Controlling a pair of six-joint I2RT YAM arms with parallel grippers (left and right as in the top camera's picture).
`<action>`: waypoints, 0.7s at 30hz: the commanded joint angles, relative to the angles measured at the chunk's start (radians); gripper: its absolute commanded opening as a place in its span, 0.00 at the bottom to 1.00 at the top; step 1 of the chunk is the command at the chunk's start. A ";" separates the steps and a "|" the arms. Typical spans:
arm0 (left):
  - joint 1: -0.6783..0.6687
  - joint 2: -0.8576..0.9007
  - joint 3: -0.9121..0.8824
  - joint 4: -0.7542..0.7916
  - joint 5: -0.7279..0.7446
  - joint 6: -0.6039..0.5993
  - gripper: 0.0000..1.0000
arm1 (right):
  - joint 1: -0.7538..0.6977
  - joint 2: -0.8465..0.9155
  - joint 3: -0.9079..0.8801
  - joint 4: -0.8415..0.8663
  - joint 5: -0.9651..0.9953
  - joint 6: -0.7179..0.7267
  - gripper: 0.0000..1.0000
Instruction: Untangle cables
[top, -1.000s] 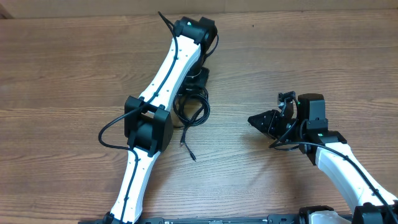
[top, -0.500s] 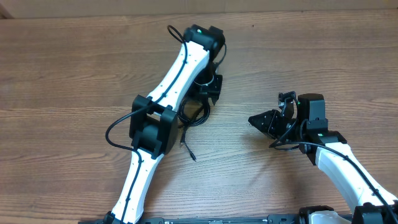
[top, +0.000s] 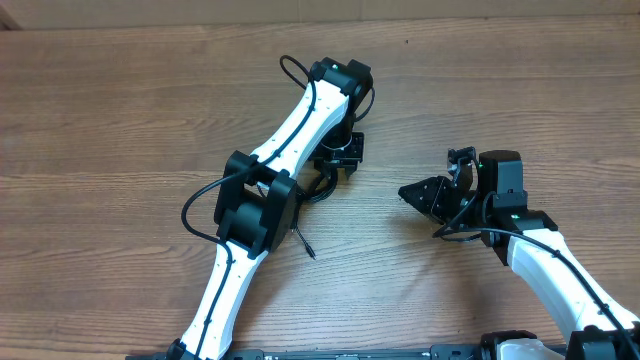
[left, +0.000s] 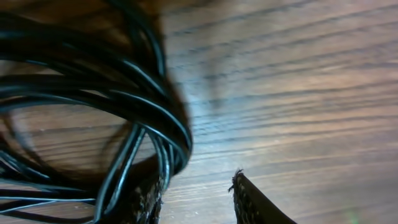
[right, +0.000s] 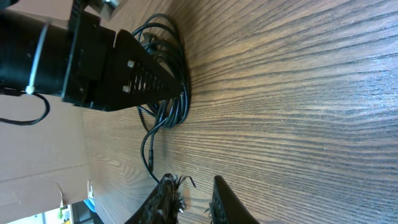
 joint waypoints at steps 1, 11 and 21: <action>-0.001 0.000 -0.013 0.001 -0.054 -0.044 0.39 | -0.001 0.001 0.025 0.005 0.005 -0.003 0.18; -0.003 0.000 -0.057 0.036 -0.064 -0.052 0.39 | -0.001 0.001 0.025 0.005 0.005 -0.003 0.18; -0.014 0.000 -0.097 0.099 -0.040 -0.081 0.35 | -0.001 0.001 0.025 0.005 0.031 -0.003 0.18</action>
